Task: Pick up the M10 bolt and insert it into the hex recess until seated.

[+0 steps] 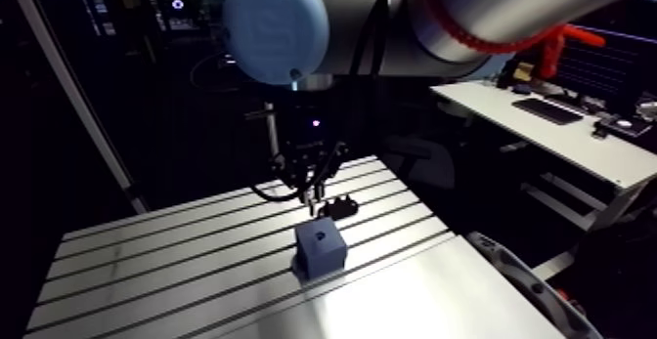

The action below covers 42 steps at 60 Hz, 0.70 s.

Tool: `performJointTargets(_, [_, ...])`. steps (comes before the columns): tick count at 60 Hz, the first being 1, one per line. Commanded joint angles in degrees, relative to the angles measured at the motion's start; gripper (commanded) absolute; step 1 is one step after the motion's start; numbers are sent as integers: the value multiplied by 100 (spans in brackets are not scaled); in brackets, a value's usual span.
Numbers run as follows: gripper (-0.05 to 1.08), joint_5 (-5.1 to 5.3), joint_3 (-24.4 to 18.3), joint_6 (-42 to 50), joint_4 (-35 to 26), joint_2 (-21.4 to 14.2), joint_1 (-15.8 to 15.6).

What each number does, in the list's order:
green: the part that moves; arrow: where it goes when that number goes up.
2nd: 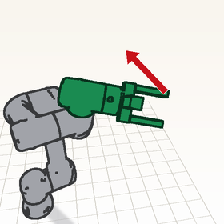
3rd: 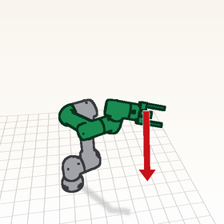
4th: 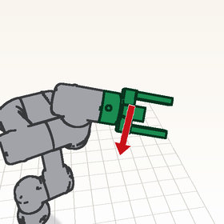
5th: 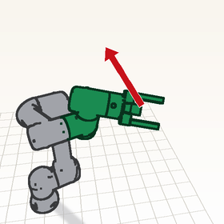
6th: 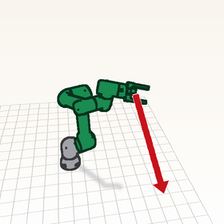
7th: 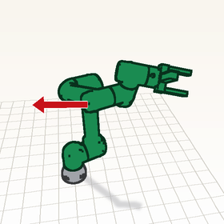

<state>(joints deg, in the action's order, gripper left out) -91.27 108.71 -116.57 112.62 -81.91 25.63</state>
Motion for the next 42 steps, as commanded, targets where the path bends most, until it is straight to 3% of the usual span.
performJointTargets(1, [99,-9,22,-11,10,29,4])
performJointTargets(42, [102,0,216,-46,45,31,92])
